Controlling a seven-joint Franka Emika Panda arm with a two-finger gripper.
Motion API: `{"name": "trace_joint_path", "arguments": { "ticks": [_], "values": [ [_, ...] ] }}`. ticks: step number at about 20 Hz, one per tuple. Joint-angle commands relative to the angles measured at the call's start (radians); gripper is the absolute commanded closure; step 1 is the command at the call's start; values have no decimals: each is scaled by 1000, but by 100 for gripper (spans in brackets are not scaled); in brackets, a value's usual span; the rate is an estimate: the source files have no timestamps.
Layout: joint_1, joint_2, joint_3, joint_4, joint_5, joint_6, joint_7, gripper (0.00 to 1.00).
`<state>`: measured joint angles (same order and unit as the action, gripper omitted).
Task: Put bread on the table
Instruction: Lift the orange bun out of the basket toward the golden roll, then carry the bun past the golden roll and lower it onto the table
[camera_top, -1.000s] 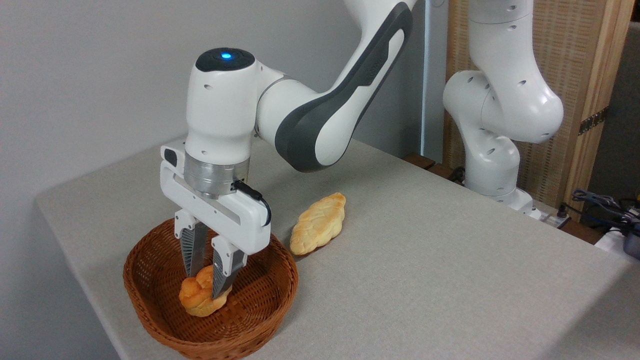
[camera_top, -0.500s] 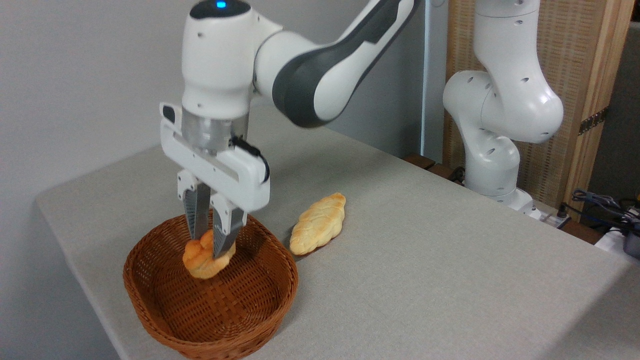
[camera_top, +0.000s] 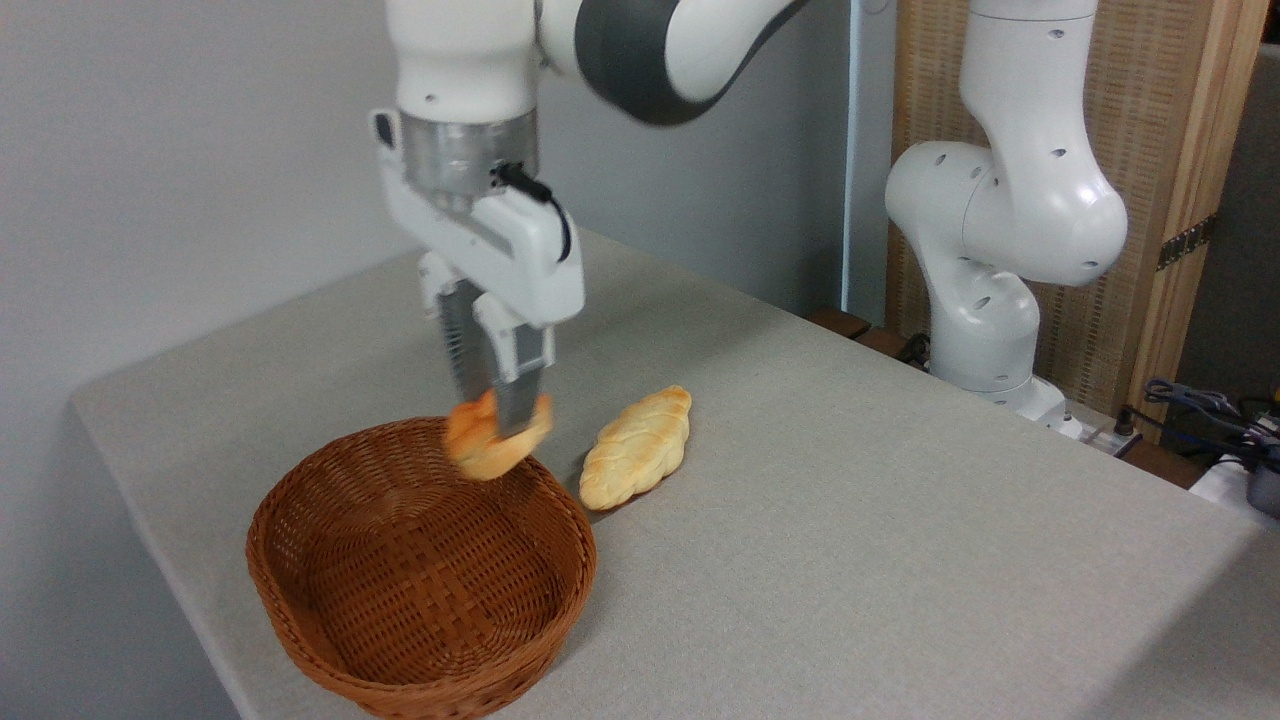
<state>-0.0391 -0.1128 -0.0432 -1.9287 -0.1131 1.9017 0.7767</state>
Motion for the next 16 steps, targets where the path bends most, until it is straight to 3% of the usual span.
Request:
{"name": "trace_joint_path", "arguments": {
  "ticks": [1, 8, 10, 11, 12, 14, 16],
  "values": [
    [19, -91, 5, -68, 58, -105, 145, 52],
    [21, -125, 5, -203, 202, -115, 164, 40],
    [28, -122, 6, -223, 214, -113, 156, 35],
    [37, -122, 6, -231, 214, -112, 154, 31],
    [57, -122, 5, -236, 214, -107, 151, 18],
    [65, -122, 6, -234, 214, -105, 150, 1],
    [71, -117, 6, -236, 214, -107, 145, 0]
  ]
}}
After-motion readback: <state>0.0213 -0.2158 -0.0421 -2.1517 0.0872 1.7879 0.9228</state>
